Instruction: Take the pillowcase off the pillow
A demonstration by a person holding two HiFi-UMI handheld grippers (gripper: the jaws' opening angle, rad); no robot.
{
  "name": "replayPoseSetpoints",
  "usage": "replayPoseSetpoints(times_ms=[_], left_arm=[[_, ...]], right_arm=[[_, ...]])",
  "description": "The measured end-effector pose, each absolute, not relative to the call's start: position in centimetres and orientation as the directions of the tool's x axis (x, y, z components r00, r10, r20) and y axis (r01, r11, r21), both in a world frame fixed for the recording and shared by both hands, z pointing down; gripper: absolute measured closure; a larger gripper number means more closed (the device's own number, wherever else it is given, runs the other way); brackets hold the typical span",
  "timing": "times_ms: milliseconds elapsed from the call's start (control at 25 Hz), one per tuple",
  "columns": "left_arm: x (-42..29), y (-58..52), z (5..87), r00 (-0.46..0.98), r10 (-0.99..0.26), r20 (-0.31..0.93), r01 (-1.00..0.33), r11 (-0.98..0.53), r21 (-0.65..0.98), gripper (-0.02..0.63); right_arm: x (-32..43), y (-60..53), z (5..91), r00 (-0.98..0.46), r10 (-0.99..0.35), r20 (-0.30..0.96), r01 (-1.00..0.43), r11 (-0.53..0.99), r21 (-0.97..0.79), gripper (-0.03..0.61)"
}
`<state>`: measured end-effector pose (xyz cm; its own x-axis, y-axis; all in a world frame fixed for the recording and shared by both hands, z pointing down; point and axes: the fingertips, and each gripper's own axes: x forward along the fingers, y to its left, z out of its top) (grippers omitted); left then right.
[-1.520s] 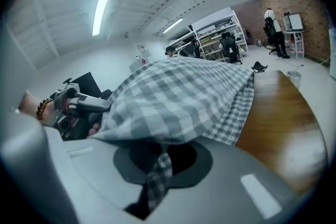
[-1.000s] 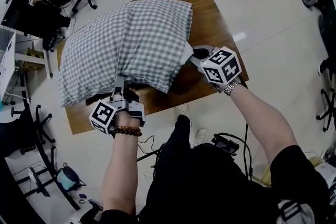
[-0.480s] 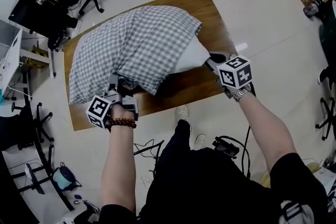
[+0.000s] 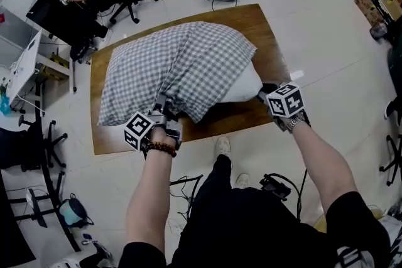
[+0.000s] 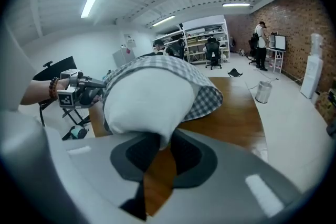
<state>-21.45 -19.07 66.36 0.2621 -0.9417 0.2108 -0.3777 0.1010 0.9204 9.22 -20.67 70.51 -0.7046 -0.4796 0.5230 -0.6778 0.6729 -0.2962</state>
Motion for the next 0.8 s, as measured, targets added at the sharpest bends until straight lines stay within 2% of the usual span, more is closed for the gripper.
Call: replayPoseSetpoints(times_ms=[200,280,520,800], left_arm=[[-19.6,-16.7,65.4,0.318,-0.927,0.198,-0.371,0.071,0.926,0.516],[-18.6,-15.4,64.2,0.344,-0.92,0.185,-0.371,0.048,0.927,0.505],[-15.9,-13.3,60.1,0.403,-0.899,0.169,-0.403,-0.009,0.915,0.472],[-12.6,-8.7,56.6,0.436,-0.89,0.132,-0.492,-0.113,0.863,0.472]], right_arm=[[8.7,-18.0,71.0,-0.72,-0.424,0.549,-0.637,0.719,-0.28,0.406],[9.0,-16.7,70.5,-0.728,-0.407,0.552,-0.618,0.738,-0.271,0.377],[10.6,-15.0,66.1,-0.737,-0.419,0.531,-0.605,0.759,-0.241,0.371],[13.3,-11.1,64.0,-0.74,-0.463,0.487,-0.611,0.766,-0.201,0.373]])
